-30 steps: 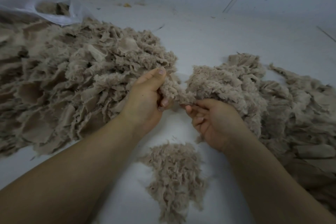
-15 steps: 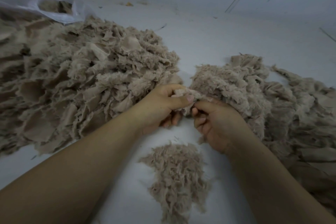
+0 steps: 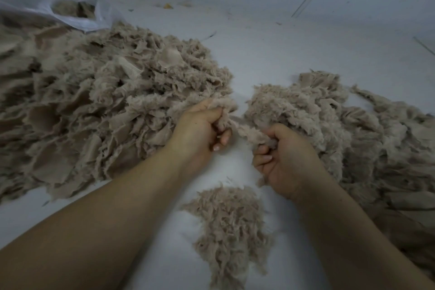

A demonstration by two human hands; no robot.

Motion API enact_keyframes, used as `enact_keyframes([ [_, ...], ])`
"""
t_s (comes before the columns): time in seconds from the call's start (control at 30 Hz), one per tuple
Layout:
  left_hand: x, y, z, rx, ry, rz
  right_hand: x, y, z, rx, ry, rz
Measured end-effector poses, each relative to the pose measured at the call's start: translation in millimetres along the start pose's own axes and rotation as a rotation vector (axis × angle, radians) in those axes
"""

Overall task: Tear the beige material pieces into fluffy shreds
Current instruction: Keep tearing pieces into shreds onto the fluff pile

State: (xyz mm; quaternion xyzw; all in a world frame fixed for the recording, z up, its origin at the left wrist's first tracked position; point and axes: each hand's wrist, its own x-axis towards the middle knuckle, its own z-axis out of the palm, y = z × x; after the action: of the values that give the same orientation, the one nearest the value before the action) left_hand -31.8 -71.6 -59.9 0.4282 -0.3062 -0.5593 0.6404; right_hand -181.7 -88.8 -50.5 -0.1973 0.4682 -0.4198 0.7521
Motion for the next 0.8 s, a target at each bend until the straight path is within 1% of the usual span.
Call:
enact_keyframes([
  [0.07,3,5,-4,-0.045,0.036,0.029,0,-1,-1,0.025,-0.019,0.005],
  [0.1,3,6,-6,-0.028,0.042,0.04,1,-1,-2,0.022,-0.031,0.009],
  [0.2,1,4,-4,0.131,0.011,0.09,2,2,-2,-0.14,-0.087,-0.028],
  [0.27,-3,-1,1,0.305,0.012,0.193,0,2,-3,-0.241,-0.146,-0.051],
  [0.33,-5,-5,3,0.444,0.081,0.344,-1,2,-4,-0.29,-0.18,-0.086],
  [0.4,-5,-5,1,0.523,0.157,0.48,-2,3,-3,-0.318,-0.172,-0.116],
  [0.47,-4,-5,-1,0.595,0.186,0.554,-2,4,-4,-0.365,-0.166,-0.149],
  [0.57,-8,-7,1,0.715,0.151,0.598,-2,6,-7,-0.422,-0.174,-0.221],
  [0.63,-10,-10,1,0.843,0.088,0.619,-2,6,-9,-0.449,-0.19,-0.263],
  [0.7,-9,-12,-1,0.973,0.028,0.601,-2,6,-10,-0.464,-0.209,-0.278],
  [0.8,-7,-14,-4,1.038,0.032,0.619,-2,6,-9,-0.479,-0.213,-0.281],
])
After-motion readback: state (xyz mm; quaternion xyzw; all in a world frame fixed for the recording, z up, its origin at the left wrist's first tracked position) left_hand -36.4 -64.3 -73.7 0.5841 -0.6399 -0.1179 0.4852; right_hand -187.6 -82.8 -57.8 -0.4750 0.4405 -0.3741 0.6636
